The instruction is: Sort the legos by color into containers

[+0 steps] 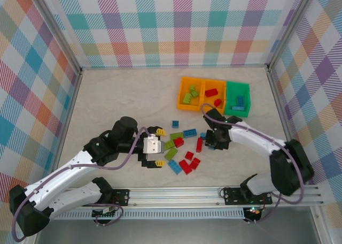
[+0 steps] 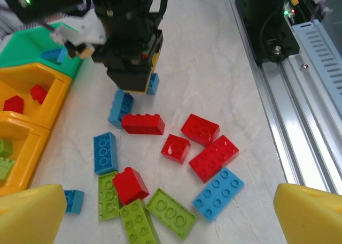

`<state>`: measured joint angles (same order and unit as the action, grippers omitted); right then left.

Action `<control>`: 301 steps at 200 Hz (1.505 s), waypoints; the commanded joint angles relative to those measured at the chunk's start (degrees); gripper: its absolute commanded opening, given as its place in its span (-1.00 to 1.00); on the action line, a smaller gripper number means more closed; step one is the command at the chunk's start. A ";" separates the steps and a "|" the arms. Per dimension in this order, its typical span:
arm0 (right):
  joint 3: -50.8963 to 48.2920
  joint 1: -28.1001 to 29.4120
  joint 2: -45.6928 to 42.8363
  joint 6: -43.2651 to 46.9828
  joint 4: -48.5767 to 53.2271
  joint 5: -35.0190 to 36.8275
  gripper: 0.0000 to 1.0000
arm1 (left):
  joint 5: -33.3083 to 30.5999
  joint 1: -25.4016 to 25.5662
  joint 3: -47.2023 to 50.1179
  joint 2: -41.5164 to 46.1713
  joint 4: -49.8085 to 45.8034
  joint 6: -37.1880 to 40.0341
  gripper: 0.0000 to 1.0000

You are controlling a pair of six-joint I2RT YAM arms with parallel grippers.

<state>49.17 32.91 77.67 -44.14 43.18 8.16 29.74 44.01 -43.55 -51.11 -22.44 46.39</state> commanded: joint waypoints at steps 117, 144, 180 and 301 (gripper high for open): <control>40.52 -31.71 28.92 20.70 -2.48 1.72 -0.38 | -2.62 -4.02 -1.12 -3.76 7.68 -12.32 1.00; 47.38 -33.14 34.65 21.63 0.83 -0.78 -0.04 | -2.49 -4.63 -1.77 -5.67 8.56 -15.75 1.00; 45.55 -33.15 31.15 20.09 1.23 -4.08 0.11 | -0.95 -6.02 -2.57 -8.39 10.92 -20.68 1.00; 15.35 -12.30 -12.94 9.66 10.57 -20.10 0.53 | -25.17 3.95 -25.33 -26.87 -6.92 -57.36 0.65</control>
<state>69.17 20.23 68.71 -29.32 47.35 -10.83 12.21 44.12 -64.99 -73.14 -22.57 1.43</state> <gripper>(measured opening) 0.740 0.826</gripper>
